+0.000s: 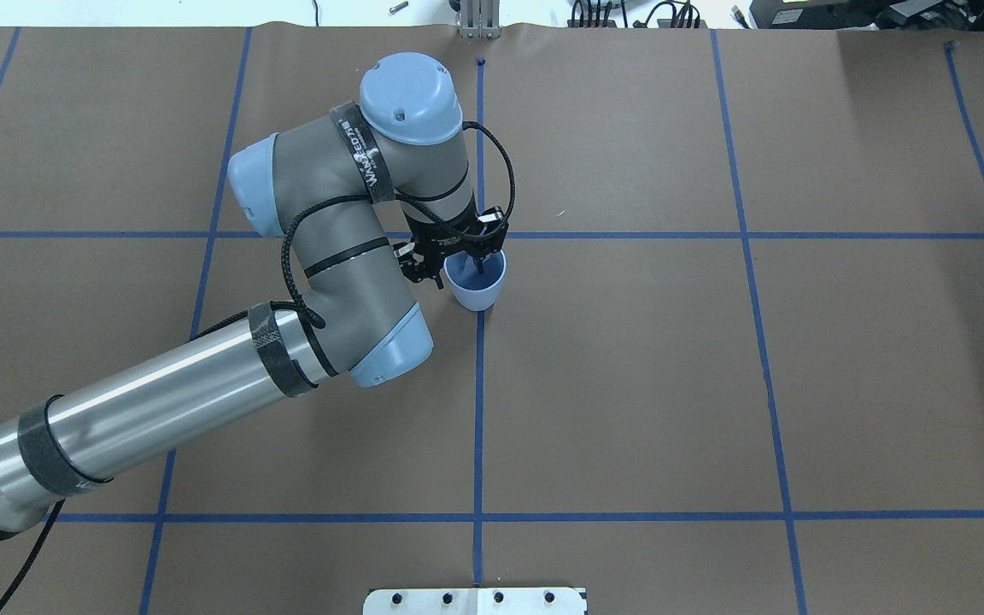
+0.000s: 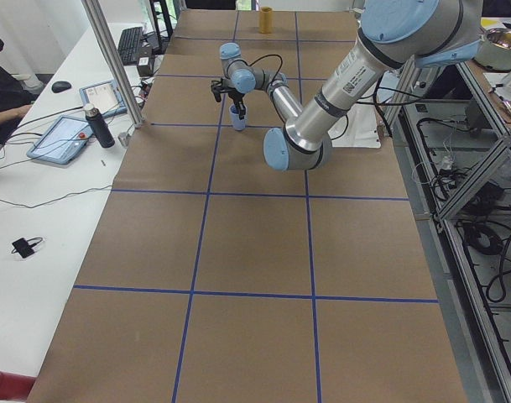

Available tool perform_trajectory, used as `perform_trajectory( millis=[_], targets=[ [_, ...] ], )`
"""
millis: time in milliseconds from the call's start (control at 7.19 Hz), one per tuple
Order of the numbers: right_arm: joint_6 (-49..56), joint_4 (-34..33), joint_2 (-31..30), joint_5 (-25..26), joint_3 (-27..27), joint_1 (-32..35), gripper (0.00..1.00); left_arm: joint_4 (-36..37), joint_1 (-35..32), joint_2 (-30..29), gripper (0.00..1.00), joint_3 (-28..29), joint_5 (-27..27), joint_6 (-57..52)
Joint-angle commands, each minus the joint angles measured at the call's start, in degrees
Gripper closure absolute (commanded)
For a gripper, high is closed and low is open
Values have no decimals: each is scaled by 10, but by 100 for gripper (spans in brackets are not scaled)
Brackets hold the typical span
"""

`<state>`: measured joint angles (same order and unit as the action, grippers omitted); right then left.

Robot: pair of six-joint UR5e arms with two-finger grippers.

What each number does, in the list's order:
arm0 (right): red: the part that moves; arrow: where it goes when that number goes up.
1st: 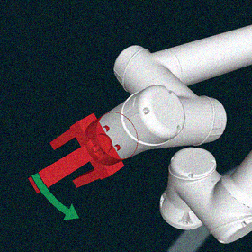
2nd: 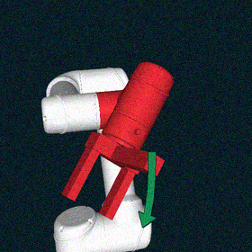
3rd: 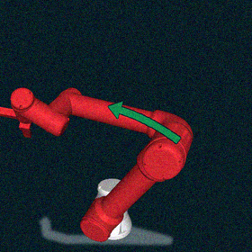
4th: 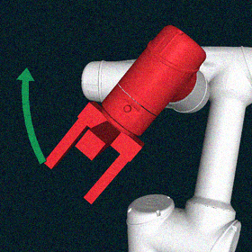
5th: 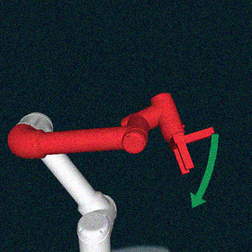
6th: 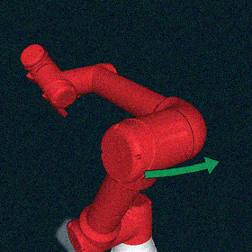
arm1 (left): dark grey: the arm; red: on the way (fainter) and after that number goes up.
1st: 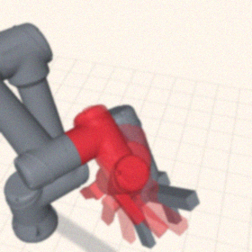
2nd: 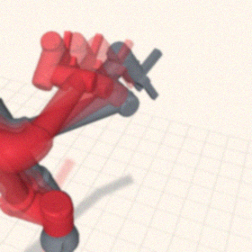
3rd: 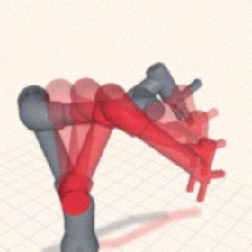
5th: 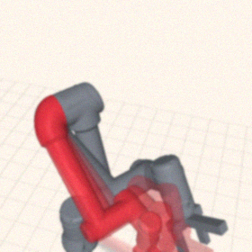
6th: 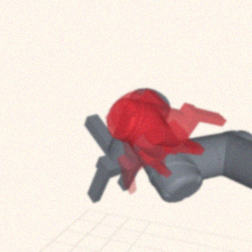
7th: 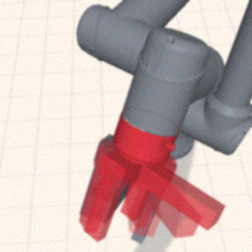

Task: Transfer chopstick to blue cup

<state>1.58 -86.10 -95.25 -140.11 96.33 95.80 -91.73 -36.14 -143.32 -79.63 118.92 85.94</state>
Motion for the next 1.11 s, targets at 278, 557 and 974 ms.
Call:
perform_trajectory(
  millis=[278, 557, 974],
  targets=[
    [1, -2, -6, -4, 28, 8, 0, 166, -70, 49, 1, -191, 6, -98],
    [46, 0, -33, -3, 46, 20, 0, 174, -99, 96, 1, -236, 7, -130],
    [169, 2, -76, 33, 37, 51, 0, 175, -130, 125, 1, -253, 34, -162]
  ],
)
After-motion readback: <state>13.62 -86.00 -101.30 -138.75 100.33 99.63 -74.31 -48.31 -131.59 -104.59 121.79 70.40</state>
